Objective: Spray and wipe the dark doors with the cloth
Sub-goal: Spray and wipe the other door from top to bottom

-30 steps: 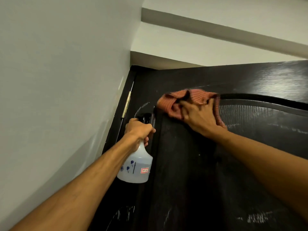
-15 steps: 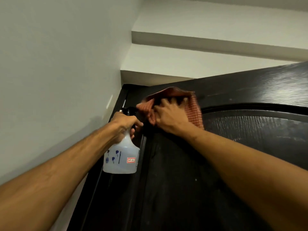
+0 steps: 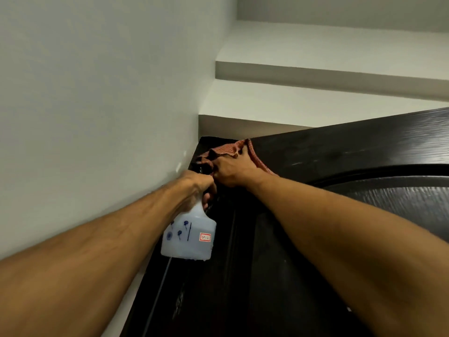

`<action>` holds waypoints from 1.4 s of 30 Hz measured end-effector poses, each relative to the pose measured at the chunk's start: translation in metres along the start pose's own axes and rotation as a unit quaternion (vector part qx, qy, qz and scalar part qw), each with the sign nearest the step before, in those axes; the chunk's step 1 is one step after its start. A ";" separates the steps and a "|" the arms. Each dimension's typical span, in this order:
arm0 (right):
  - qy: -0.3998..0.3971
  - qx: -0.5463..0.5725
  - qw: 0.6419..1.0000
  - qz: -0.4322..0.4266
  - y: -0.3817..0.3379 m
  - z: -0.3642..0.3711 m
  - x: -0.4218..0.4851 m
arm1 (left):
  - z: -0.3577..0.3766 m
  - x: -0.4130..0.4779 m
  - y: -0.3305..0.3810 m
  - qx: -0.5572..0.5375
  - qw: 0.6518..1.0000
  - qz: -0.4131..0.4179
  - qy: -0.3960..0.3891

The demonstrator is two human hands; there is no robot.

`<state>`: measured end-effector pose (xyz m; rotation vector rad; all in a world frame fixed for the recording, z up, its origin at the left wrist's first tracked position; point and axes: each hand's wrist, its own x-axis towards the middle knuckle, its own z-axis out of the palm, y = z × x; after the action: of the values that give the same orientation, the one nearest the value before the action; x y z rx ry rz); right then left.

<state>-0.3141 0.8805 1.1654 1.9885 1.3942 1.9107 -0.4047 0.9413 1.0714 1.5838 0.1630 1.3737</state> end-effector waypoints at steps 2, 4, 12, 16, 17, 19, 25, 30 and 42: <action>0.029 0.022 0.998 0.048 0.006 -0.005 0.017 | -0.002 0.005 -0.001 0.005 1.000 0.000 -0.002; 0.050 0.032 0.995 0.077 0.003 -0.002 0.030 | -0.008 0.012 0.004 0.007 1.000 0.015 0.002; 0.023 0.051 0.995 0.078 0.044 -0.024 0.006 | -0.012 0.014 0.020 0.003 0.999 0.032 -0.013; 0.114 0.048 0.981 0.152 0.090 -0.029 -0.041 | 0.005 -0.001 0.032 0.001 0.999 0.031 -0.042; 0.110 0.058 0.984 0.129 0.087 -0.028 -0.053 | 0.011 -0.007 0.034 0.003 0.998 0.028 -0.051; 0.066 0.052 0.995 0.059 0.088 -0.028 -0.076 | 0.023 -0.017 0.037 0.001 0.998 0.019 -0.064; 0.093 0.022 0.972 0.213 0.193 -0.074 -0.140 | 0.060 -0.046 0.048 0.023 0.996 -0.003 -0.088; 0.029 -0.046 0.997 0.053 0.190 -0.075 -0.198 | 0.107 -0.083 0.065 0.030 0.994 -0.009 -0.103; 0.069 -0.059 0.984 0.155 0.290 -0.110 -0.304 | 0.228 -0.151 0.118 -0.026 0.973 0.003 -0.228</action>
<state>-0.1932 0.4650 1.1272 2.1580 1.0132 2.2373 -0.3291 0.6538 1.0860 1.8111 -0.1546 0.9760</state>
